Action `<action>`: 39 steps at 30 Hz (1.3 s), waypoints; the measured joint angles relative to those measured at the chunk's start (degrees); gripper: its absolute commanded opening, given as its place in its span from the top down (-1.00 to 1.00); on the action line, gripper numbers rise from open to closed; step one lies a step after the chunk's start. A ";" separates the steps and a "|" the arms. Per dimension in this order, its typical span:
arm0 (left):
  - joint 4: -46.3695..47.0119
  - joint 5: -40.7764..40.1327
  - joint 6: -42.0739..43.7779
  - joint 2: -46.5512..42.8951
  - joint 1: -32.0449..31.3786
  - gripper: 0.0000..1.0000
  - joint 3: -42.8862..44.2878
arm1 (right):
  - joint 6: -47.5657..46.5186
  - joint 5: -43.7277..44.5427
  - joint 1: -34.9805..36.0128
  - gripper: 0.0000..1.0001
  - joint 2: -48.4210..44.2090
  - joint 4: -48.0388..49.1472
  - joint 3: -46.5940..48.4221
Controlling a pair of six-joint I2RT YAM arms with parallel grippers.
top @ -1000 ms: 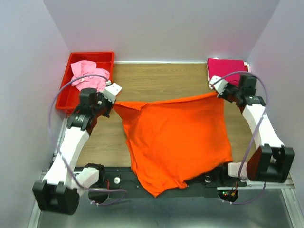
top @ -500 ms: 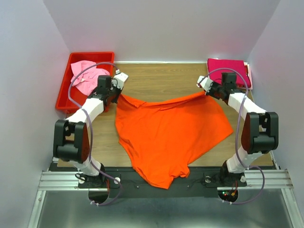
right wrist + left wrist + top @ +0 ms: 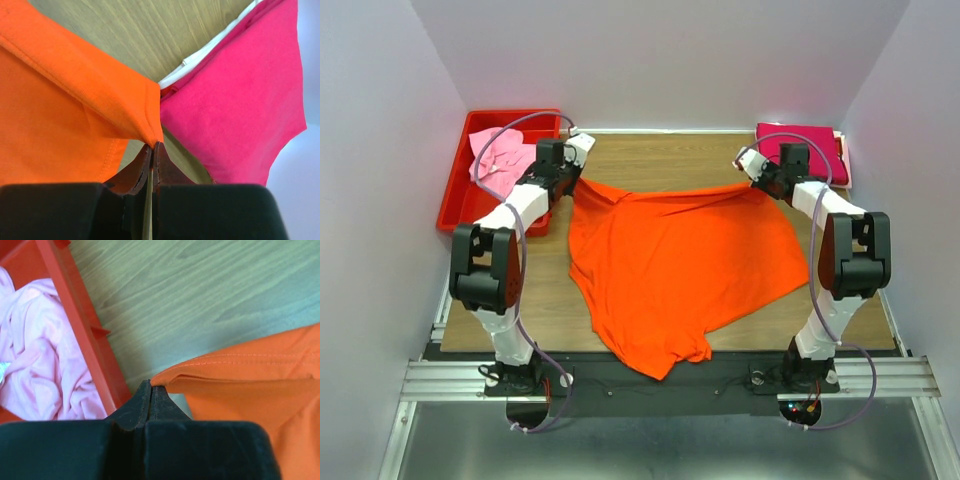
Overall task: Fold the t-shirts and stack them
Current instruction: Flatten the tshirt out, then fold the tshirt
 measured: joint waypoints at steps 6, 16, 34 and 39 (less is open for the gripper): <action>-0.09 -0.52 -0.39 7.34 -0.28 1.00 6.16 | -0.04 1.38 0.00 0.99 0.00 -0.70 -0.17; -0.46 -1.07 -1.01 12.68 -0.28 1.00 10.82 | 0.09 1.38 0.00 0.99 1.01 -4.85 3.15; -1.27 1.18 -3.72 -4.37 -0.28 1.00 -0.83 | 1.05 -0.76 0.00 0.99 13.18 -5.33 20.92; -2.36 1.42 -4.42 -4.44 -0.26 1.00 -2.49 | 0.98 -1.64 0.00 0.99 13.57 -5.42 20.92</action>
